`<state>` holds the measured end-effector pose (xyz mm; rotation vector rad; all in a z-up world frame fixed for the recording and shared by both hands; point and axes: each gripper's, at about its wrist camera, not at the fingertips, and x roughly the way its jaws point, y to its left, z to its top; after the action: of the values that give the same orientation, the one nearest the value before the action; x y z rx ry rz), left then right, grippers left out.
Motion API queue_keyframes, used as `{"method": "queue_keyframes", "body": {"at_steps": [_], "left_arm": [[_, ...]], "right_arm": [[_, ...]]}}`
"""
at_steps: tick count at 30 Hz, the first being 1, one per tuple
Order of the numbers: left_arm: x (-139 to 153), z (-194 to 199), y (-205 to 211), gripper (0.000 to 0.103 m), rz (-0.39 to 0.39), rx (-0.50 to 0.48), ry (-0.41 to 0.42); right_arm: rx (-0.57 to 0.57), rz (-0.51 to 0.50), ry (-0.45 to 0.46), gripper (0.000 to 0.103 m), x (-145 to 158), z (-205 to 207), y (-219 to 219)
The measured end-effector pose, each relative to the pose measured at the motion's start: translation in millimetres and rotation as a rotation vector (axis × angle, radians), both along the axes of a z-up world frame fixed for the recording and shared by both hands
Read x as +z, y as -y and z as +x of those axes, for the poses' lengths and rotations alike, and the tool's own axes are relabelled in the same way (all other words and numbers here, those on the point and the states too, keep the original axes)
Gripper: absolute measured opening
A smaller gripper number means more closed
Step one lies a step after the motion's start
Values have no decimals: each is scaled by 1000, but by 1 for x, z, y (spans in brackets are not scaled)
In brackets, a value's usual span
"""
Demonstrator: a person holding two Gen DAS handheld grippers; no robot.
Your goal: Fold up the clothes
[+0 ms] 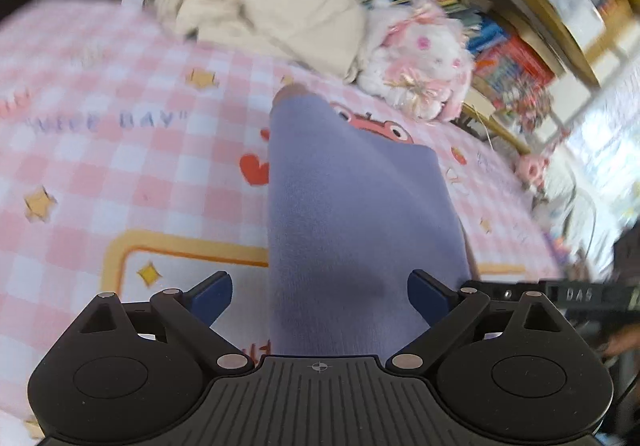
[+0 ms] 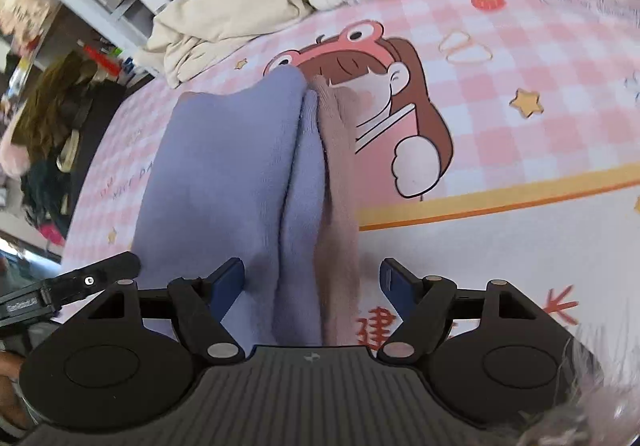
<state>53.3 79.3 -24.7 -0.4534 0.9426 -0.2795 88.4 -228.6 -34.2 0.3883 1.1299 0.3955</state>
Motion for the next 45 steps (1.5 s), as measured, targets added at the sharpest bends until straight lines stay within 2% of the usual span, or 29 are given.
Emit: {"method": "queue_keyframes", "body": {"at_steps": [3,5,8,9,10,13,16,19,20,22,26,29,34,37,41,42,43,44,45], "left_arm": [[-8,8,-4,94,-64,12,-36],[-12,12,-2,94,-66,12,-55],[-17,16,5,88,-49,-9,-67],[-18,16,7,85,-51,-16,-69],[-18,17,9,74,-57,-18,-73],[-16,15,17,69,-31,-26,-71],[-6,4,25,59,12,-61,-64],[4,-15,37,56,71,-121,-42],[6,-24,41,56,89,-145,-34],[9,-39,46,56,95,-176,-41],[6,-61,46,60,50,-214,-110],[3,-67,43,64,32,-235,-156],[1,-69,34,69,-4,-221,-175],[-4,-66,31,70,-47,-212,-191],[-13,-62,34,69,-88,-219,-209],[-12,-61,35,69,-84,-221,-205],[-11,-61,37,68,-73,-227,-201],[-10,-61,39,66,-58,-228,-196],[-8,-61,42,64,-38,-225,-189]], "right_arm": [[-34,38,-45,71,-6,5,0],[-50,46,-50,70,-7,5,-2],[-55,58,-52,53,-8,3,-6],[-69,55,-45,51,-8,1,-7],[-67,39,-31,48,-7,-1,-9],[-37,-28,55,34,4,-13,-20],[34,-137,177,28,18,-31,-34],[107,-220,230,28,27,-55,-39],[118,-228,223,28,28,-64,-37],[111,-208,177,28,27,-80,-28],[53,-133,75,32,22,-103,-8],[4,-88,1,45,16,-118,4],[-70,-42,-39,62,8,-125,16],[-88,-16,-58,65,2,-123,22],[-70,10,-53,63,0,-117,21],[-56,13,-51,51,-1,-115,19],[-46,19,-53,45,-2,-114,16],[-37,25,-56,44,-3,-112,14],[-18,10,-35,36,0,-111,10]]}}
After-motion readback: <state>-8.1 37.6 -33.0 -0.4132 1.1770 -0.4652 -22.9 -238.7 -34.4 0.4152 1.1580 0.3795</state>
